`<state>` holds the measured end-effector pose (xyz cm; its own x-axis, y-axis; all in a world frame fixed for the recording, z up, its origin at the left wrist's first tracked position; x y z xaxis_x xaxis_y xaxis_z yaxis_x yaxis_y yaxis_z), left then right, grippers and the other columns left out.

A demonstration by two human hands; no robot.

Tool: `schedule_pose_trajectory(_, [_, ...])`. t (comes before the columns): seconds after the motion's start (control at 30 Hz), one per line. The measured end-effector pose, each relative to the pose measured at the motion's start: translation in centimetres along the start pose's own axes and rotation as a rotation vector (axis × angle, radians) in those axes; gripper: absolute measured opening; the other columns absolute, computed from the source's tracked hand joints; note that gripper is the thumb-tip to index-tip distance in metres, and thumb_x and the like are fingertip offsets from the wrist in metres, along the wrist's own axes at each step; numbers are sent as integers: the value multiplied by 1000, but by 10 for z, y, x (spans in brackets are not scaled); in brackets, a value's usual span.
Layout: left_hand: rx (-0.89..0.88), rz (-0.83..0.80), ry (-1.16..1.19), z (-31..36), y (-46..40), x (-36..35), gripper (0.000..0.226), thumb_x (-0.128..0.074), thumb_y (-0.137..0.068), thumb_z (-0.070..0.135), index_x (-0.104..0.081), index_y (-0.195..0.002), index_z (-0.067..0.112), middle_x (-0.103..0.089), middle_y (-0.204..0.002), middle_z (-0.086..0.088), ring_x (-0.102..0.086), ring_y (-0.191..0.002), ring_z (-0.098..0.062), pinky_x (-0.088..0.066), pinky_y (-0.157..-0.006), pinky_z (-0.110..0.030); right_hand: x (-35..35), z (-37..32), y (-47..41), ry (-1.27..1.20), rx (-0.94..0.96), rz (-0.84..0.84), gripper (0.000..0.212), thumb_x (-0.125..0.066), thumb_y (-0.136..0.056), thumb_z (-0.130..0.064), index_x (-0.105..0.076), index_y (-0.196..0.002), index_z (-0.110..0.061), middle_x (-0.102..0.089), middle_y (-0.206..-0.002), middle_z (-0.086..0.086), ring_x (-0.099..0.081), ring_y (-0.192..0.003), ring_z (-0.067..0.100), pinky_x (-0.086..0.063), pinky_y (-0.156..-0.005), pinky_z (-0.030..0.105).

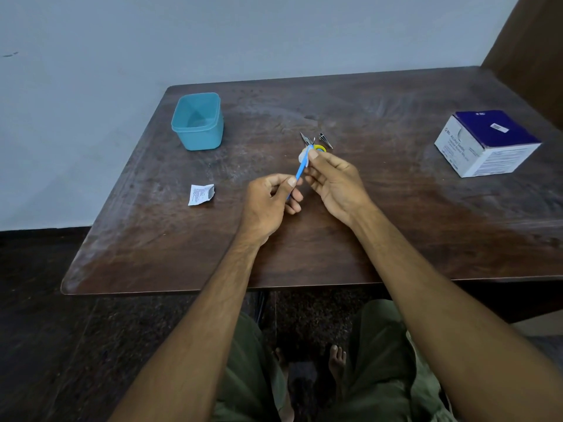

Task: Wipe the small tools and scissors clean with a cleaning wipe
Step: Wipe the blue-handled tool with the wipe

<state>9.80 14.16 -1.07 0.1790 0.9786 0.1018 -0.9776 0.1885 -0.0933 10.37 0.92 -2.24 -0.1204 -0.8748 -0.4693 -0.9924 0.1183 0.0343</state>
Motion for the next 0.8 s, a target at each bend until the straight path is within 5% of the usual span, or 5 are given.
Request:
schedule_pose_trajectory(0.23, [-16,6,27,2,2,2,19,-51,-98,7,-68,-89,9,-63,-63,-4,-58,-47,-10,-49,-48,-20,-5,1,4,113,4,-42,13,-61,-92,-12,-70,-94,-3,-63,-75,4,-57,-71,12,-47,-69,18])
schedule_pose_trajectory(0.47, [-13,6,2,0,1,-1,19,-53,-97,8,-67,-86,10,-63,-61,-3,-58,-44,-11,-48,-46,-20,0,-2,-2,-36,-3,90,14,-64,-91,-16,-71,-79,-12,-65,-85,2,-56,-71,9,-46,-71,21])
schedule_pose_trajectory(0.8, [-27,-22,-53,1,1,-7,21,-50,-99,11,-66,-85,14,-60,-57,4,-50,-40,-8,-40,-42,-18,-6,-9,2,7,49,-9,17,-60,-93,-12,-66,-79,-4,-66,-82,3,-56,-59,15,-49,-65,24])
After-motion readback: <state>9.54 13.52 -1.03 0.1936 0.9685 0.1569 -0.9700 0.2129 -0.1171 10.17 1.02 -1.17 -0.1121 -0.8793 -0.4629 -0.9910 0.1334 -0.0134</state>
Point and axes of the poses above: each hand's wrist, its own y-axis away from the middle knuckle, its own x-axis out of the back of the hand, z = x × y, the point moved 10 cm from there along -y, towards the middle knuckle
